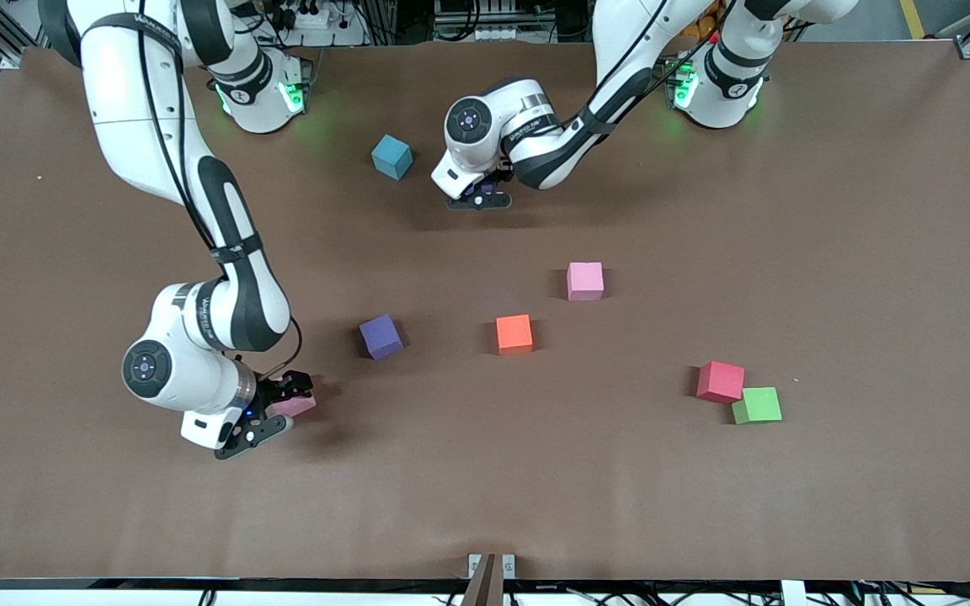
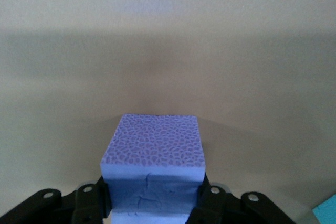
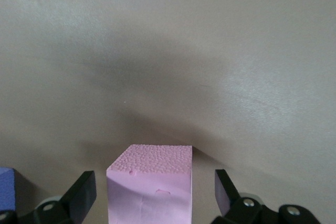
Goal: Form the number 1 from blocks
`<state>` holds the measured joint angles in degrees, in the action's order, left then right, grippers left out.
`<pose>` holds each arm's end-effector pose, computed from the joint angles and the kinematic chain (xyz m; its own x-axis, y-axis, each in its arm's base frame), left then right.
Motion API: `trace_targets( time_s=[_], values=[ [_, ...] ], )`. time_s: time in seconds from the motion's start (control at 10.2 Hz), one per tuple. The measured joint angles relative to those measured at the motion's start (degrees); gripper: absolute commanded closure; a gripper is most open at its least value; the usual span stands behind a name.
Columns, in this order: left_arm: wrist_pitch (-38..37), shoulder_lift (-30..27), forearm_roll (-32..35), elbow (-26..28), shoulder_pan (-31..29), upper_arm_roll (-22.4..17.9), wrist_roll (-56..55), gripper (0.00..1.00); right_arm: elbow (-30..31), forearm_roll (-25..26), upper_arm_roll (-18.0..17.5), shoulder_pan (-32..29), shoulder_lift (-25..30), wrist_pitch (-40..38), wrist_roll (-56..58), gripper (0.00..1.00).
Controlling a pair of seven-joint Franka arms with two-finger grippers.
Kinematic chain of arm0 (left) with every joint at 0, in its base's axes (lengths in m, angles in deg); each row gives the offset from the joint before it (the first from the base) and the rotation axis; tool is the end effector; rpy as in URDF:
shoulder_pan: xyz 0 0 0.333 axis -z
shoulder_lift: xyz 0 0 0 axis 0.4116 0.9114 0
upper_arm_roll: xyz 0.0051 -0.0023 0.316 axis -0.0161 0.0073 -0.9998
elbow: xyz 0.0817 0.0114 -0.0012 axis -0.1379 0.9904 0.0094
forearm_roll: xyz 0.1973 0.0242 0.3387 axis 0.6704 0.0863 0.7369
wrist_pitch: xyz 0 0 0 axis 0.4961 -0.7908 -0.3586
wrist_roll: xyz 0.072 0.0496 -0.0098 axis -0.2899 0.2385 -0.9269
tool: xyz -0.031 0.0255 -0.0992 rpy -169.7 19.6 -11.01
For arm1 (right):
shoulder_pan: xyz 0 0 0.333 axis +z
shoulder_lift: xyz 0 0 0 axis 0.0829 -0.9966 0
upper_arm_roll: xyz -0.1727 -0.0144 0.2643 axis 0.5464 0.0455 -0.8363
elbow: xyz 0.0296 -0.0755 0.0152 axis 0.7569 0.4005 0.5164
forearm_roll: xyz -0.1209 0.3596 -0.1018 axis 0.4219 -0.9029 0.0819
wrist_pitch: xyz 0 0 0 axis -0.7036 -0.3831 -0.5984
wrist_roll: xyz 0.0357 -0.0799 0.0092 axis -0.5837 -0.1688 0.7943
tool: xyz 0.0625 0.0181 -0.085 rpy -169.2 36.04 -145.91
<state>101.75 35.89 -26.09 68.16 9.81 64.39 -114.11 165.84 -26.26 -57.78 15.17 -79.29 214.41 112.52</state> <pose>0.2562 -0.5540 0.1896 0.9538 0.0343 -0.2985 0.0271 -0.9992 -0.0283 0.7089 0.1329 0.2152 0.9020 0.4308 0.0285 0.4307 -0.8934 -0.1274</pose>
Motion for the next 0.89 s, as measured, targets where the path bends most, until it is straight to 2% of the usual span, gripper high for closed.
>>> trace_targets(
  time_s=[0.2, 0.39, 0.49, 0.59, 0.69, 0.89],
  values=[
    [0.0, -0.3, 0.1, 0.9, 0.8, 1.1, -2.4, 1.0, 0.9, 0.0, 0.6, 0.6, -0.6, 0.0, -0.1, 0.03],
    [0.0, -1.1, 0.5, 1.7, 1.1, 2.4, -3.7, 1.0, 1.8, 0.0, 2.3, 0.8, -0.9, 0.0, -0.1, 0.47],
    [0.0, -1.4, 0.5, 2.1, 1.2, 3.0, -3.8, 0.92, 2.0, 0.0, 3.2, 0.8, -0.9, 0.0, -0.1, 0.57],
    [0.0, -1.4, 0.5, 2.6, 1.5, 3.6, -3.9, 0.17, 1.9, -0.2, 3.8, 0.8, -0.8, -0.1, -0.1, 0.6],
    [0.0, -1.4, 1.0, 2.7, 1.9, 3.7, -3.9, 0.0, 1.8, -0.5, 3.9, 0.9, -0.8, -0.1, -0.6, 0.61],
    [0.0, -1.4, 3.3, 3.2, 2.0, 3.7, -3.9, 0.0, 1.4, -0.6, 3.9, 1.7, -0.2, -1.4, -4.7, 0.6]
  ],
)
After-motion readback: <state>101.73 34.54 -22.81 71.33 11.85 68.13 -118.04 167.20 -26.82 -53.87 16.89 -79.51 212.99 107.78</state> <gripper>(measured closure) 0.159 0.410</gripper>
